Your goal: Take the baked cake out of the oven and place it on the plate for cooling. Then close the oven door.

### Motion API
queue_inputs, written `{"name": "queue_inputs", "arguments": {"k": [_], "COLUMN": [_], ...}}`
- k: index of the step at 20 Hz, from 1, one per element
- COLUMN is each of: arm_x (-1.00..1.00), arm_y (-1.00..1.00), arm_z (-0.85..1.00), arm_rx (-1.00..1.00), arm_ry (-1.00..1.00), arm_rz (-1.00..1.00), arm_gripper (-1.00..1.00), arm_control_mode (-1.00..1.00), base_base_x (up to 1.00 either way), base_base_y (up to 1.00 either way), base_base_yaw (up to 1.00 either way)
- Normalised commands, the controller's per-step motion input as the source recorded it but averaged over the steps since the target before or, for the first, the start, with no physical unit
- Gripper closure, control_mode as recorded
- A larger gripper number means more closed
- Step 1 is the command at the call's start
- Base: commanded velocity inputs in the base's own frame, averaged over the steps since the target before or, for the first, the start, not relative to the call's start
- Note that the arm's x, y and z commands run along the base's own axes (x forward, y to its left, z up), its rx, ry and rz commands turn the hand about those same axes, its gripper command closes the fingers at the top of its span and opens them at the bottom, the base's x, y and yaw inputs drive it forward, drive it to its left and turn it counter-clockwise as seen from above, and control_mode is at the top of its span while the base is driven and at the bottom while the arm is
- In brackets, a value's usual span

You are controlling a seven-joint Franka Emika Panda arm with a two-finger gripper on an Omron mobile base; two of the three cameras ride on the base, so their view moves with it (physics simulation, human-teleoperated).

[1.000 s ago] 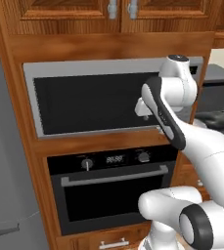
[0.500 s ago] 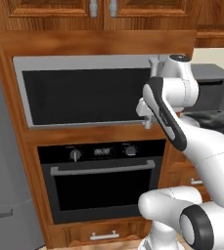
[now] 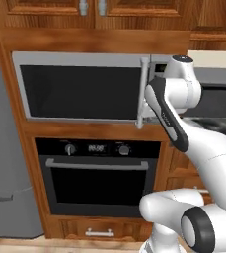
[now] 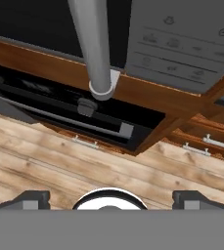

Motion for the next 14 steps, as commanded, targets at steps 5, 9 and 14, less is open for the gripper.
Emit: {"name": "queue_inputs", "arguments": {"k": [5,9,14], "arm_x": [0.00,0.00,0.00], "arm_y": [0.00,0.00,0.00], "arm_z": [0.00,0.00,0.00], "arm_rx": [0.00,0.00,0.00], "arm_ry": [0.00,0.00,0.00], "arm_rz": [0.00,0.00,0.00], "arm_gripper": [-1.00,-1.00,-1.00], "arm_control_mode": [1.00,1.00,1.00], "base_base_x": [0.00,0.00,0.00], "base_base_y": [-0.51,-0.50,-0.54], "base_base_yaw": [0.28,0.28,0.29]}}
